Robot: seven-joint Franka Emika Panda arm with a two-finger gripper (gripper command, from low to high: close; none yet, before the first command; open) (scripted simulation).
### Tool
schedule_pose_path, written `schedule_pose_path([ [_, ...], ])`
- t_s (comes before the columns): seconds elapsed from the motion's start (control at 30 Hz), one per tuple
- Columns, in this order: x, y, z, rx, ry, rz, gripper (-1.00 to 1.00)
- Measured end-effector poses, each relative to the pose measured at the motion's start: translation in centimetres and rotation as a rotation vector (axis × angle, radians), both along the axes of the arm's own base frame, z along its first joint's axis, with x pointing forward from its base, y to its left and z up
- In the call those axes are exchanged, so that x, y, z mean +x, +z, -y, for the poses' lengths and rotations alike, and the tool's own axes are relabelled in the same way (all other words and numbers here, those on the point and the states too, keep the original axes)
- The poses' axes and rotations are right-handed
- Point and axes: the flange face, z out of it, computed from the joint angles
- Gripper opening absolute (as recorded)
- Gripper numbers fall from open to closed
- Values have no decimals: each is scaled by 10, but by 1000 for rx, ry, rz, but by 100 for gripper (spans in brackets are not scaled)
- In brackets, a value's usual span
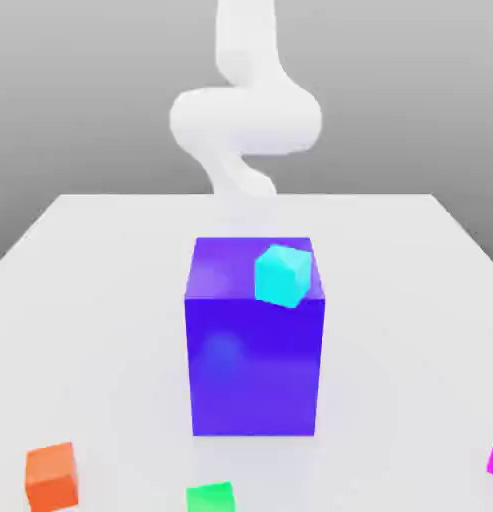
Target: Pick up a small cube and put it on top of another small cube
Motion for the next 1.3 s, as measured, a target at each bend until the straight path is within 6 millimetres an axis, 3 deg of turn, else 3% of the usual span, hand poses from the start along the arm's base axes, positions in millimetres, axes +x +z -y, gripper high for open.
schedule_pose_path([
  [0.13,48,-51,-33,43,114,-111,0],
  [0.27,84,-108,-75,61,210,-218,0],
  [0.5,117,-218,-159,39,351,-397,0],
  [0.67,112,-301,-228,-26,454,-510,0],
  [0.77,107,-350,-254,-76,486,-567,0],
  [1.03,67,-473,-313,-272,577,-671,0],
  [1.17,60,-533,-321,-308,592,-679,0],
  [1.2,59,-547,-321,-309,592,-680,-100],
  [1.3,59,-547,-321,-309,592,-680,-100],
])
